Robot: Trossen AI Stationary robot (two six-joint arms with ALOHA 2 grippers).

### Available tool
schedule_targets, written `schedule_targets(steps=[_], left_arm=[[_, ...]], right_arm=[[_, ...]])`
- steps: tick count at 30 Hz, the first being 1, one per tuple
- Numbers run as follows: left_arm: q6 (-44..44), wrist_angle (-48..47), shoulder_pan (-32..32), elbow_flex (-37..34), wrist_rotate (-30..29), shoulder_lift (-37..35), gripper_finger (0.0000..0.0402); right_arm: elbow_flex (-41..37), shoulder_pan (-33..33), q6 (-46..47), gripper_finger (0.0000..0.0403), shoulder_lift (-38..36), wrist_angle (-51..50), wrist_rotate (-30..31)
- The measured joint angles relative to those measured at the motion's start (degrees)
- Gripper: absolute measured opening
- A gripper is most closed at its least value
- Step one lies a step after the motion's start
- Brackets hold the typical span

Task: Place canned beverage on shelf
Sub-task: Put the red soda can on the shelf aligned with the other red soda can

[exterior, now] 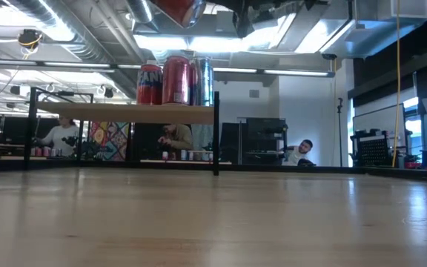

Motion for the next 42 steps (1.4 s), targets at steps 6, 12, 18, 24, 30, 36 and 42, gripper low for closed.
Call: schedule_targets(steps=[6, 12, 18, 24, 30, 36, 42], left_arm=[[-0.2, 1.3, 0.0, 0.0, -1.5, 0.0, 0.0263], [-0.3, 2.9, 0.0, 0.0, -4.1, -0.1, 0.0263], [0.0, 4.9, 0.0, 0.0, -7.5, -0.1, 0.0262], [0.0, 5.8, 0.0, 0.0, -9.7, -0.1, 0.0262], [0.0, 6.0, 0.0, 0.0, -10.9, -0.1, 0.0262], [-0.9, 1.9, -0.1, 0.0, -13.5, -0.1, 0.0261], [-5.3, -7.2, -0.3, 0.0, -15.7, -0.1, 0.0261]], right_arm=[[0.0, -0.2, -1.7, 0.0017, -0.1, -0.4, -1.9], [0.0, -0.1, -2.5, 0.0002, 0.2, -1.6, -2.1], [0.0, 0.6, -2.4, 0.0002, 0.9, -1.8, -2.2], [0.0, 0.6, -1.3, 0.0001, 1.6, -1.3, -2.9], [0.0, 0.6, -0.9, 0.0, 2.6, -0.1, -4.9], [-0.1, -0.2, -2.0, 0.0, 0.2, -2.6, -5.0], [-0.1, -1.8, -6.7, 0.0, -5.6, -14.4, 1.0]])
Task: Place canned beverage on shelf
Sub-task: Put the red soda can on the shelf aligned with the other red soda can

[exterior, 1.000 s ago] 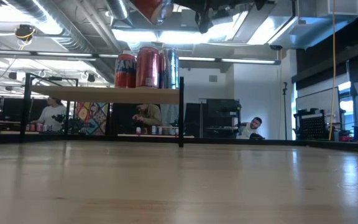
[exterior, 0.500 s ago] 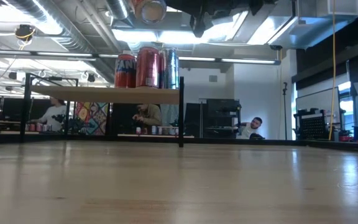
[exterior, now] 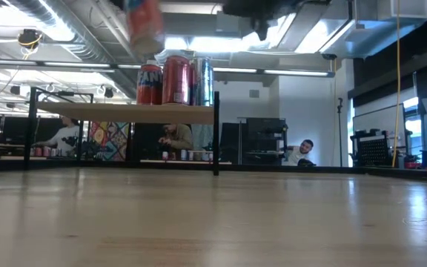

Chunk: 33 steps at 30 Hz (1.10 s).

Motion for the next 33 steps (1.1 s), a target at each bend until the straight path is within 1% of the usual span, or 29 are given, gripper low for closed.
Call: schedule_targets(steps=[5, 8, 12, 16, 19, 24, 27, 33], left_arm=[[-4.3, -4.4, 0.6, 0.0, -6.0, 0.0, 0.0261], [-5.8, -5.1, 2.0, 0.0, -8.5, 0.0, 0.0261], [-5.8, -4.7, 4.8, -1.9, -9.7, 0.1, 0.0261], [-5.5, -4.3, 8.0, -5.3, -10.0, 0.7, 0.0261], [-3.9, -3.5, 10.0, -8.3, -11.8, 1.1, 0.0261], [-1.5, 3.6, 12.3, -11.6, -12.5, 1.0, 0.0261], [-0.3, 4.0, 13.3, -12.5, -13.2, 1.5, 0.0261], [2.1, 7.8, 15.0, -15.1, -14.0, 1.6, 0.0266]], right_arm=[[0.0, 0.2, -3.9, 0.0, -4.1, -9.1, 7.7], [0.0, 0.2, -4.7, 0.0, -4.8, -12.3, 10.0], [0.0, 0.2, -5.1, 0.0, -4.9, -14.3, 10.1], [0.0, 0.2, -5.2, 0.0, -4.9, -14.9, 10.0], [0.0, 0.2, -5.5, 0.0, -4.9, -15.8, 10.0], [0.0, 0.2, -6.3, 0.0, -4.9, -17.4, 10.0], [0.0, 0.2, -6.3, 0.0, -4.9, -18.2, 10.0], [0.0, 0.2, -6.5, 0.0, -4.9, -19.3, 9.5]])
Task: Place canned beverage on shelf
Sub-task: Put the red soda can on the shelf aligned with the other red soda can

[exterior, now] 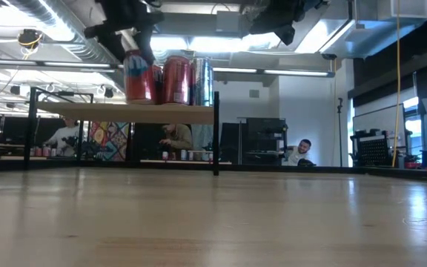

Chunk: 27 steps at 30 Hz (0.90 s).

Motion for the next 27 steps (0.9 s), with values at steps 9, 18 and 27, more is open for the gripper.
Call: schedule_targets(steps=[9, 18, 27], left_arm=[[0.1, 1.2, 0.6, -0.2, -0.5, 0.1, 0.0275], [0.1, 1.9, 0.5, -0.2, -0.5, 0.1, 0.0277], [0.1, 1.9, 0.6, -0.2, -0.5, 0.4, 0.0292]], right_arm=[[0.0, 0.0, 0.0, 0.0, 0.0, 0.1, 0.0], [0.0, 0.0, 0.0, 0.0, 0.0, 0.1, 0.0], [0.0, 0.0, -0.1, 0.0, 0.0, 0.1, 0.0]])
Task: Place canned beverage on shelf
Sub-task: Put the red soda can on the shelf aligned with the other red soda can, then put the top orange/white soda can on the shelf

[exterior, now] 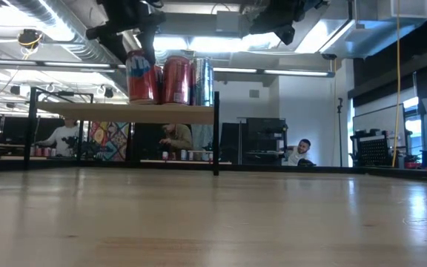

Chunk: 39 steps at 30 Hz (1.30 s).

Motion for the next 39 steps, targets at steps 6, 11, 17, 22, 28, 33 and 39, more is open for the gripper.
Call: schedule_targets(steps=[6, 11, 17, 22, 28, 33, 39], left_arm=[[0.0, 0.3, 0.0, 0.1, -0.2, 0.0, 0.0332], [0.0, 0.1, 0.0, 0.1, -0.1, -0.1, 0.0345], [0.0, 0.0, -0.2, 0.1, 0.5, -1.8, 0.0346], [0.0, 0.5, -0.2, 0.1, 2.3, -4.2, 0.0347], [4.9, 2.4, -0.3, 0.1, 7.2, -7.4, 0.0347], [6.7, 6.5, -1.4, 0.1, 9.7, -10.5, 0.0347], [9.7, 8.7, -4.4, 0.1, 9.6, -13.3, 0.0347]], right_arm=[[0.0, 0.0, 0.0, 0.0, 0.0, 0.0, 0.0], [0.0, 0.0, 0.0, 0.0, 0.0, -0.2, 0.0], [0.0, 0.0, 0.0, 0.0, 0.0, -1.2, 0.0], [0.0, 0.0, 0.0, 0.0, 0.0, -1.2, 0.0], [0.0, 0.0, 0.0, 0.0, 0.0, -0.2, 0.0], [0.0, 0.0, 0.0, 0.0, 0.0, 1.0, 0.0], [0.0, 0.0, -0.3, 0.0, -0.1, 3.1, 0.4]])
